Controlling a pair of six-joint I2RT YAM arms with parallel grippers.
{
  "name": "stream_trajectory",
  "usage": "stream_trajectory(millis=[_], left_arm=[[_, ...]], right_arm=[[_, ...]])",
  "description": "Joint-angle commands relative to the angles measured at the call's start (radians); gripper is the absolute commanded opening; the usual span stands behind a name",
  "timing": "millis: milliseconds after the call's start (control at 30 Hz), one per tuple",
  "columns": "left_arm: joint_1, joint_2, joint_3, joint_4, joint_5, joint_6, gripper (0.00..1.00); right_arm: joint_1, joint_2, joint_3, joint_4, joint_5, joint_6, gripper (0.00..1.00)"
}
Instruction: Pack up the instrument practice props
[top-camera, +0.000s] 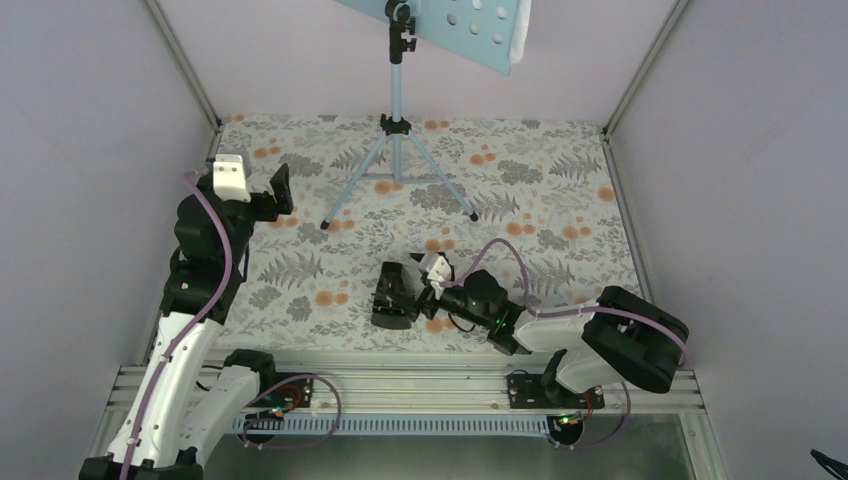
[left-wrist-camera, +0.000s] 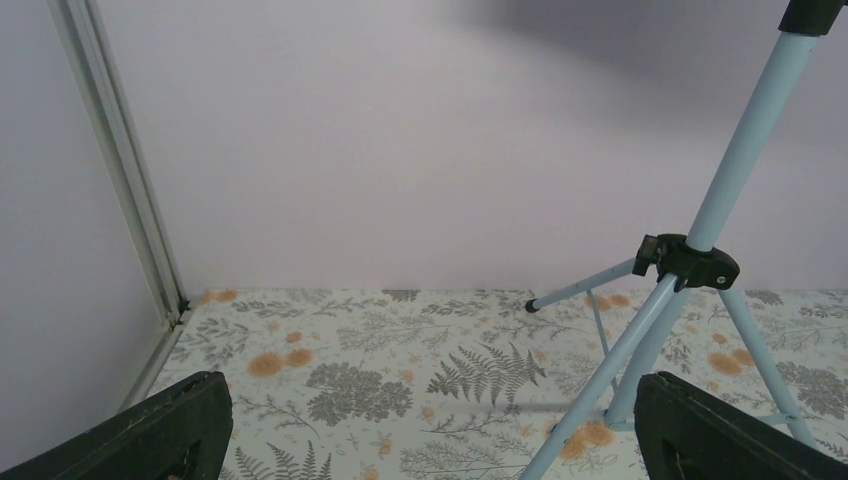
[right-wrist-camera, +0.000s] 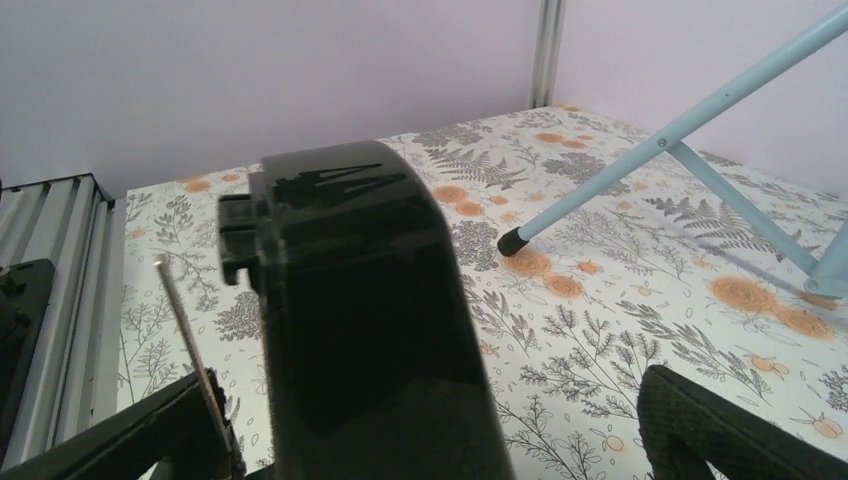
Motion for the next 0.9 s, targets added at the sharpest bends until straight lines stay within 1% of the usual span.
stream_trajectory(millis=[0, 100, 233, 267, 300, 433, 533, 633, 733, 867], left_arm=[[0.005, -0.014, -0.007, 0.011, 0.012, 0.005, 1.00], [0.005, -0.011, -0.009, 0.016, 0.041, 0.011, 1.00], [0.004, -0.002, -0.020, 0.038, 0.137, 0.019, 1.00], [0.001, 0.003, -0.022, 0.046, 0.182, 0.021, 1.00], [-0.003, 0.011, -0.024, 0.052, 0.218, 0.022, 1.00], [-0.030, 0.064, -0.028, 0.082, 0.409, 0.019, 0.96], [-0.086, 0.135, -0.016, 0.107, 0.548, 0.015, 0.87], [-0.185, 0.238, 0.006, 0.092, 0.631, 0.035, 0.83], [-0.266, 0.320, 0.028, 0.051, 0.689, 0.064, 0.80], [-0.318, 0.415, 0.051, -0.003, 0.717, 0.082, 0.73]], right_arm=[[0.007, 0.009, -0.002, 0.062, 0.066, 0.035, 0.96], [0.005, 0.008, -0.023, 0.091, 0.056, 0.048, 0.94], [0.007, 0.003, -0.050, 0.119, 0.047, 0.062, 0.91], [0.005, 0.002, -0.055, 0.123, 0.047, 0.062, 0.87], [0.005, 0.003, -0.058, 0.126, 0.046, 0.063, 0.85], [0.006, 0.011, -0.055, 0.132, 0.040, 0.060, 0.81], [0.005, 0.019, -0.049, 0.143, 0.037, 0.062, 0.80], [0.005, 0.024, -0.043, 0.151, 0.041, 0.060, 0.80], [0.004, 0.033, -0.039, 0.156, 0.046, 0.055, 0.79], [0.004, 0.055, -0.031, 0.164, 0.040, 0.057, 0.80]])
